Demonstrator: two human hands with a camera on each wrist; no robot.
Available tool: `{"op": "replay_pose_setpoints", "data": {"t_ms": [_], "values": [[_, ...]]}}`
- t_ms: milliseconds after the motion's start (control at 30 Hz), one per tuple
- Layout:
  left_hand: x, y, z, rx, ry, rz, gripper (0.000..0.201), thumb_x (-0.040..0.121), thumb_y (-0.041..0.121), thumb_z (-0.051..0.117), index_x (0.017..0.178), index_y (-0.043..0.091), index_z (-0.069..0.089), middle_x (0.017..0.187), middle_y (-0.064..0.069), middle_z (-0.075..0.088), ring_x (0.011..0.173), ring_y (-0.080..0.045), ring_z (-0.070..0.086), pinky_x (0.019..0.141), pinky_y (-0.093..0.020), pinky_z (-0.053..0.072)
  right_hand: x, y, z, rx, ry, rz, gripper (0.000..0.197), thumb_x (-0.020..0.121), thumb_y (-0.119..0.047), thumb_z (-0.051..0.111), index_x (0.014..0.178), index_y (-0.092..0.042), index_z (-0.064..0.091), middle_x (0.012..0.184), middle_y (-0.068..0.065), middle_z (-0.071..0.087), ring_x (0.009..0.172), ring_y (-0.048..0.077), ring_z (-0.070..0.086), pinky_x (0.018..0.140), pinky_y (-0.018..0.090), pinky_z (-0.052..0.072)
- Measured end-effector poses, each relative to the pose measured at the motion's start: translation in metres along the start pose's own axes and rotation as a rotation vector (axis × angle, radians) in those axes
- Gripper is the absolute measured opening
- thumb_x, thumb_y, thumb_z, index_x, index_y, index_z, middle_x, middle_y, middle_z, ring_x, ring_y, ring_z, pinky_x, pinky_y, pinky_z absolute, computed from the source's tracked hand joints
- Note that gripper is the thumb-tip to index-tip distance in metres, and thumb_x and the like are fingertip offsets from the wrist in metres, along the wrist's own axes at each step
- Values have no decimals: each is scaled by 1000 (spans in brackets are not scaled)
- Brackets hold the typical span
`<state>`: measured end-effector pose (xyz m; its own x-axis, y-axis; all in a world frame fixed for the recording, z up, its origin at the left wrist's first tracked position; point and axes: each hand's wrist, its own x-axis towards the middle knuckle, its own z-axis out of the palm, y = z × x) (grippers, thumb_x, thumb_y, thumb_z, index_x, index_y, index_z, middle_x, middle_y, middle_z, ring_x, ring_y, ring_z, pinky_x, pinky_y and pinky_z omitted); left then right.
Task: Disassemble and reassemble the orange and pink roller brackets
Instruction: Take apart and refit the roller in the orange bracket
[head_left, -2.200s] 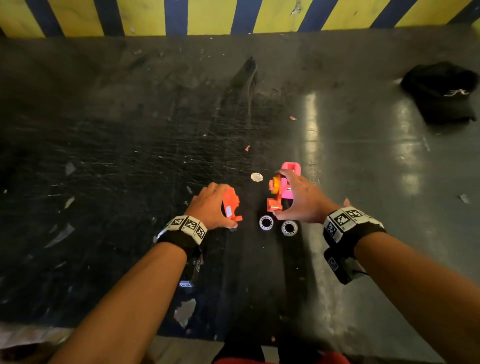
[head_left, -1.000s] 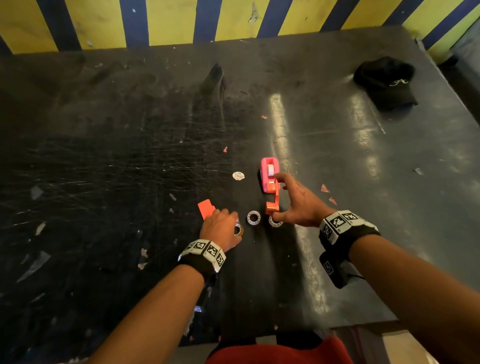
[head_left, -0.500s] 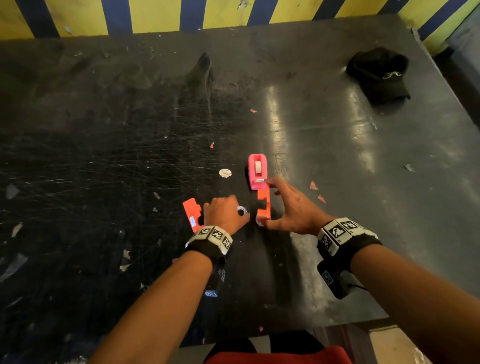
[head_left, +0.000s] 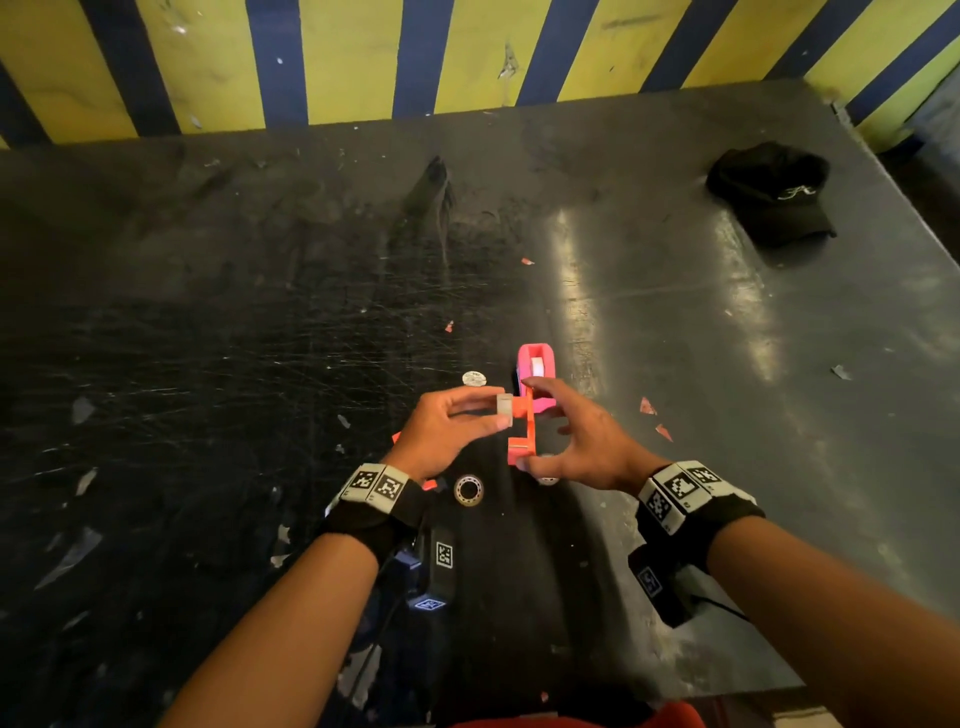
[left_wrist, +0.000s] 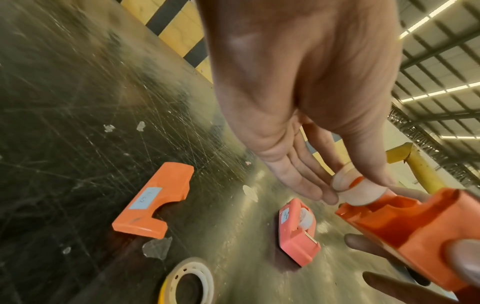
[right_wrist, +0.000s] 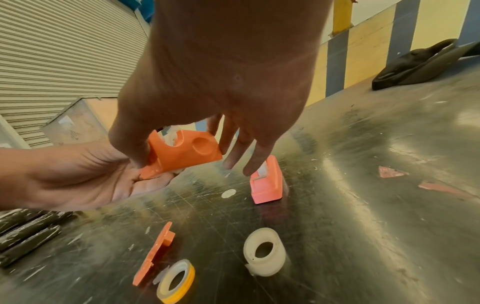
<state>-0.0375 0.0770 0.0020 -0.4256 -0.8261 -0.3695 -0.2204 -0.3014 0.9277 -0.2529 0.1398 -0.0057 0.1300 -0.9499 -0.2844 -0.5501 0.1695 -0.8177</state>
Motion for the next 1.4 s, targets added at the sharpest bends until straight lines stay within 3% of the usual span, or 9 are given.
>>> {"op": "replay_pose_setpoints", "data": {"t_ms": [333, 567, 700, 800, 933, 1000, 1100, 1267, 1400], "values": [[-3, -4, -24, 4, 16, 5, 45, 83, 4, 81, 127, 10, 71, 118, -4, 77, 111, -11, 73, 95, -28, 58, 14, -13, 8, -17, -58, -20, 102, 70, -40, 93, 154, -33, 36, 137, -7, 57, 113, 5, 63, 100, 38, 55], [-3, 3, -29, 21, -5, 31, 46, 84, 0, 78, 129, 5, 68, 118, -6, 76, 101, -1, 74, 80, -12, 55, 25, -27, 15, -37, -101, -44, 105, 71, -40, 94, 155, -32, 33, 131, -12, 53, 108, 4, 66, 91, 25, 53], [1, 7, -32, 3, -29, 12, 49, 85, 6, 79, 132, 8, 67, 120, -6, 76, 110, -11, 73, 96, -27, 58, 29, -29, 20, 13, -53, -63, 96, 68, -37, 96, 143, -34, 36, 134, -11, 53, 99, 7, 72, 83, 22, 55], [9, 9, -42, 24, -58, -22, 55, 90, 13, 75, 143, 19, 58, 119, -3, 75, 110, -11, 72, 96, -30, 58, 31, -25, 21, 8, -13, -67, 87, 67, -33, 97, 135, -32, 44, 133, -11, 55, 95, 7, 72, 80, 22, 54], [20, -13, -77, 511, 65, -94, 73, 85, 26, 82, 150, 24, 49, 139, -11, 62, 124, -24, 63, 106, -38, 49, 34, -19, 19, -13, 16, -43, 82, 66, -27, 98, 131, -28, 47, 118, -12, 59, 93, 14, 71, 75, 19, 52], [17, -34, -88, 891, -34, -258, 102, 71, 39, 89, 157, 25, 35, 154, -13, 43, 142, -33, 45, 117, -47, 36, 36, -18, 18, -39, -3, -27, 82, 66, -27, 98, 130, -28, 47, 118, -6, 61, 95, 18, 71, 78, 29, 57], [7, -60, -86, 1118, -115, -349, 131, 53, 56, 92, 160, 27, 21, 162, -10, 27, 149, -38, 30, 118, -60, 31, 38, -16, 21, -62, -35, -13, 83, 66, -30, 97, 131, -29, 46, 124, 0, 61, 98, 20, 71, 86, 42, 62], [-2, -74, -77, 1200, 3, -261, 117, 59, 52, 92, 154, 22, 30, 155, -9, 34, 142, -35, 36, 111, -51, 38, 39, -16, 28, -65, -55, 4, 82, 67, -30, 97, 131, -32, 45, 129, 0, 60, 98, 17, 70, 85, 38, 62], [-5, -68, -79, 904, 43, -175, 104, 63, 43, 93, 149, 22, 39, 149, -6, 43, 136, -28, 46, 107, -38, 43, 36, -17, 29, -53, -63, 7, 82, 69, -28, 96, 133, -28, 45, 128, -5, 58, 98, 11, 69, 74, 15, 54]]}}
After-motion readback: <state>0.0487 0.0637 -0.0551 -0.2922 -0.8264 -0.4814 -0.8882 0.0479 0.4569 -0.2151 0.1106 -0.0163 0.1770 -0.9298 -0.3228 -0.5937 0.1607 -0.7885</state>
